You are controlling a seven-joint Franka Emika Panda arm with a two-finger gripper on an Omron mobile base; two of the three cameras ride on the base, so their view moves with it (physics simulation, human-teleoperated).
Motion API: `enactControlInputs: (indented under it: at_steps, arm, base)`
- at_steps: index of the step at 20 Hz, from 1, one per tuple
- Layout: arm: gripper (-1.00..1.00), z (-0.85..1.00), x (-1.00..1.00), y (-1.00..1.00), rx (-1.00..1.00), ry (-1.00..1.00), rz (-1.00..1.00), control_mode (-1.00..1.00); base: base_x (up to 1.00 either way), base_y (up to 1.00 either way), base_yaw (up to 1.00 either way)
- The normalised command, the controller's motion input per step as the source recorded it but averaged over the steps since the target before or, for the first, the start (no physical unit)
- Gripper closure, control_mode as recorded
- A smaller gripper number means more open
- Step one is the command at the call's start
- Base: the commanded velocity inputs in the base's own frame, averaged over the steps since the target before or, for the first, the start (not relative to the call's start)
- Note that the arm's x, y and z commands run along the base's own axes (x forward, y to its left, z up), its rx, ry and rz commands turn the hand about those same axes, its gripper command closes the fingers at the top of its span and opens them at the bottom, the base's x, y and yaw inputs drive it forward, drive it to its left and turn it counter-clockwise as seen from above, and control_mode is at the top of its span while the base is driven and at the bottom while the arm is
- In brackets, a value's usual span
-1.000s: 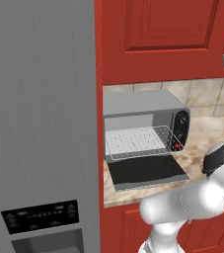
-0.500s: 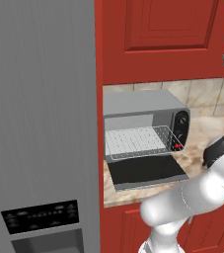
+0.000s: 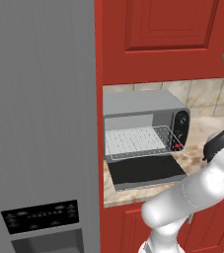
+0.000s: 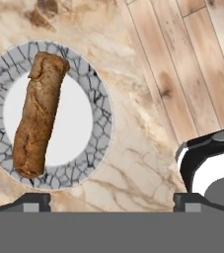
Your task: Pull the toaster oven rack outwards. Pick up the baguette from the plate and place it on the toaster oven rack. Close the toaster oven door fully and set the temperature to the lowest setting.
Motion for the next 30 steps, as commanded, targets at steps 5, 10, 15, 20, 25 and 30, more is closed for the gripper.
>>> enactControlInputs:
  at_steps: [5, 10, 15, 20, 25, 30]
  arm:
    - [-1.00, -0.19, 0.17, -0.20, 0.05, 0.07, -0.06, -1.00]
    - [-1.00, -0.12, 0.25, -0.33, 0.09, 0.09, -0.03, -1.00]
    - [-1.00, -0.10, 0.20, -0.34, 0.11, 0.06, -0.01, -1.00]
    - [-1.00, -0.01, 0.18, -0.33, 0.12, 0.04, -0.01, -1.00]
    - [-1.00, -0.03, 0.13, -0.24, 0.10, 0.01, -0.01, -1.00]
    - [-1.00, -0.12, 0.04, -0.08, 0.07, 0.00, -0.01, -1.00]
  base:
    - [0.00, 0.00, 0.00]
    - [0.00, 0.00, 0.00]
    - [0.00, 0.00, 0.00]
    - [0.00, 0.00, 0.00]
    - [0.00, 0.00, 0.00]
    - [0.00, 0.00, 0.00]
